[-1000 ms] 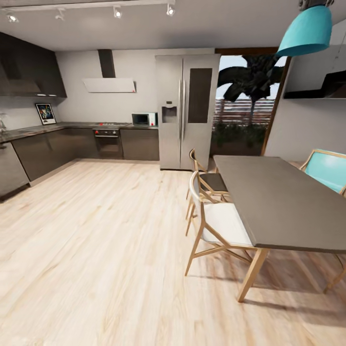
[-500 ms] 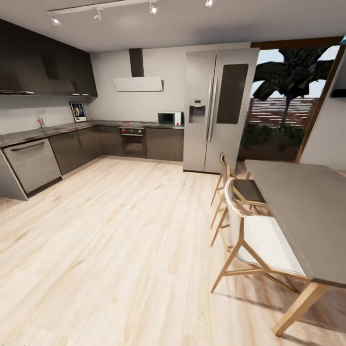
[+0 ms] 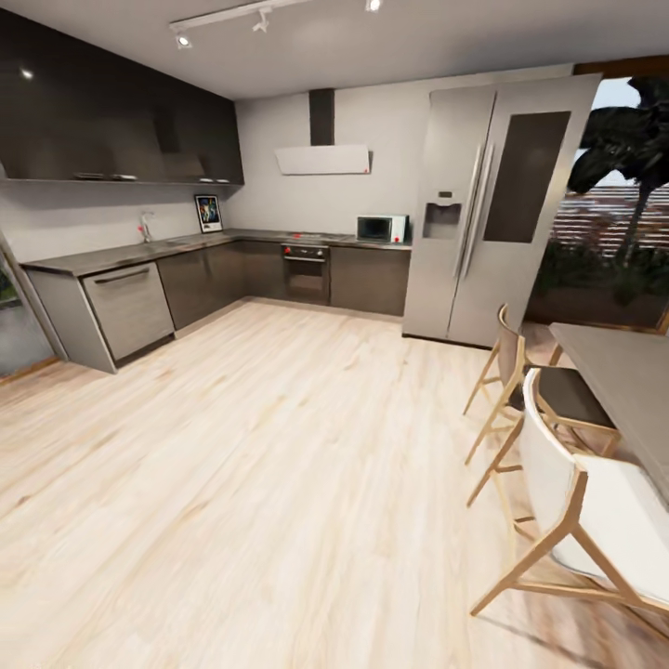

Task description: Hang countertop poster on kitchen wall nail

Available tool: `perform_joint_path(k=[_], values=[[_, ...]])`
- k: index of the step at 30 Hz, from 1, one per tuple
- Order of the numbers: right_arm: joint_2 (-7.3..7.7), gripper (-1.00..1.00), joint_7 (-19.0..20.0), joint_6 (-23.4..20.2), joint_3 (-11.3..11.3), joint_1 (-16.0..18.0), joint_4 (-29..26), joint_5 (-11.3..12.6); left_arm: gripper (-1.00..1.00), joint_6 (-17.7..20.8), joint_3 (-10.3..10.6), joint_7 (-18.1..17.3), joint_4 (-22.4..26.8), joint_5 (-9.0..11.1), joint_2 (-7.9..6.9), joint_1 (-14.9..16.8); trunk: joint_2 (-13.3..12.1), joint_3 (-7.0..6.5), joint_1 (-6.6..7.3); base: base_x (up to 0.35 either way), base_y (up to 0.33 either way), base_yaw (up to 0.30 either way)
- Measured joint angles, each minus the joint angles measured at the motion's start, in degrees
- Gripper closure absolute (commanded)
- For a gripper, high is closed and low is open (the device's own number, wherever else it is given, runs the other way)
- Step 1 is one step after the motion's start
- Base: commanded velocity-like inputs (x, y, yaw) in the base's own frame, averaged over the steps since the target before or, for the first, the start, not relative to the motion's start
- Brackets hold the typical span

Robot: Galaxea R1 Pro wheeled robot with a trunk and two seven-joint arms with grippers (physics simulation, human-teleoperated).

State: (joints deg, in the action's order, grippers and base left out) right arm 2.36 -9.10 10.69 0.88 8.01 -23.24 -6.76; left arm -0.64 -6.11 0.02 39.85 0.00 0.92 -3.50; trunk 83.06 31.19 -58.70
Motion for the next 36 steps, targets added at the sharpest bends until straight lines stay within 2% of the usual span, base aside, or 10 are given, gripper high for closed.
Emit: perform_joint_path(k=[20, 36], values=[[0.04, -1.0, 0.0, -0.1, 0.0, 0.0, 0.0, 0.0, -1.0, 0.0, 0.1, 0.0, 0.0, 0.0, 0.03, 0.0, 0.0, 0.52, 0.0, 0.305, 0.18, 0.271], [0.41, -1.0, 0.3, -0.1, -0.1, 0.0, 1.1, 0.1, -1.0, 0.0, 0.1, 0.0, 0.0, 0.0, 0.0, 0.0, 0.0, 0.57, 0.0, 0.331, 0.094, 0.016]])
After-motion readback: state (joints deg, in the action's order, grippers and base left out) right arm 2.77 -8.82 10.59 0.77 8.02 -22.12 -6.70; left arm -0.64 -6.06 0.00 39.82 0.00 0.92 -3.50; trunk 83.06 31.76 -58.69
